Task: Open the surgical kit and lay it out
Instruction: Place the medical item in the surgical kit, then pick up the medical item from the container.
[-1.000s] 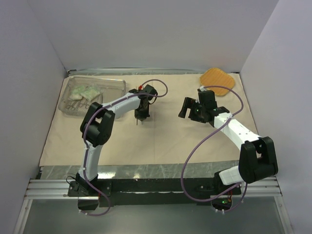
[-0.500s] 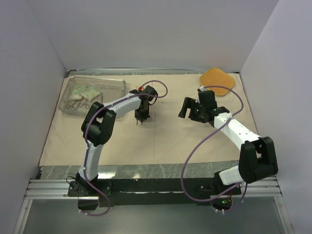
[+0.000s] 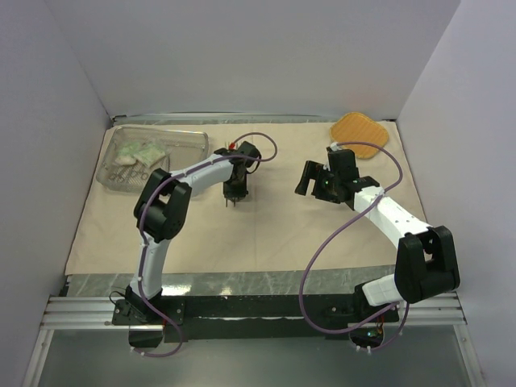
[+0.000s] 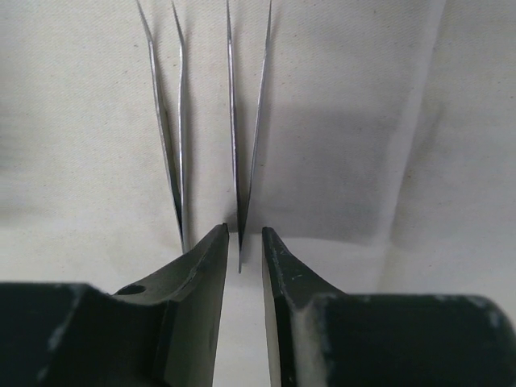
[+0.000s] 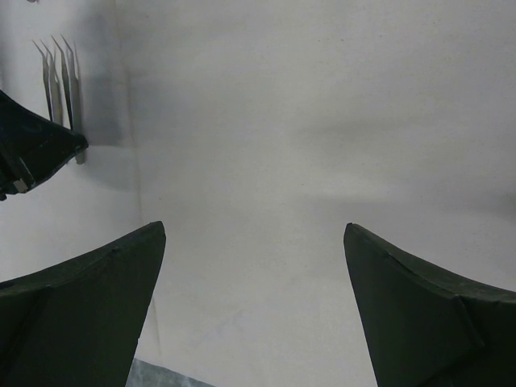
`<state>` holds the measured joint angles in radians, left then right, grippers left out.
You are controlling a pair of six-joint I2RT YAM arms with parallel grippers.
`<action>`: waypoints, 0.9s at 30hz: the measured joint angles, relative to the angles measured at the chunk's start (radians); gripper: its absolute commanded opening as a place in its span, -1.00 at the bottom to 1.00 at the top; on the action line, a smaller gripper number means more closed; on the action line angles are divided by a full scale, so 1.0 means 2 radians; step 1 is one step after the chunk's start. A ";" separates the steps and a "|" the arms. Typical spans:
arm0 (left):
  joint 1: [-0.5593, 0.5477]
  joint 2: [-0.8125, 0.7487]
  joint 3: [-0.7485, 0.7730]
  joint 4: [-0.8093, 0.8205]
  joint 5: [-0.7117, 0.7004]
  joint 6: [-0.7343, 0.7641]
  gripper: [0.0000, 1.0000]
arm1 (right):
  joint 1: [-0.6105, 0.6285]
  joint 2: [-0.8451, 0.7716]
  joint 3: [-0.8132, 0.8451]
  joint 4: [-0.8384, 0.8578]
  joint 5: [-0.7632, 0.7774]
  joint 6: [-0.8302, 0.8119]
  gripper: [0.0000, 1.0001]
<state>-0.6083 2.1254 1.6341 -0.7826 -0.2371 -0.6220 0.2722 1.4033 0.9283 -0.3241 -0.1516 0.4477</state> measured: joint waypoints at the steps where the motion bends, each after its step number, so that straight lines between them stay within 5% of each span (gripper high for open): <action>1: 0.000 -0.003 -0.002 -0.001 -0.001 0.000 -0.39 | 0.000 0.000 0.000 0.000 0.000 0.000 1.00; 14: 0.023 -0.098 0.002 -0.003 -0.048 0.002 -0.35 | 0.000 0.000 0.000 0.001 -0.004 0.000 1.00; 27: 0.251 -0.126 -0.004 0.038 -0.059 0.039 -0.30 | 0.000 0.000 -0.010 0.007 -0.004 0.001 1.00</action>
<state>-0.1070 1.8744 1.6257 -0.7071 -0.3542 -0.5430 0.2722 1.4033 0.9081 -0.3096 -0.1593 0.4488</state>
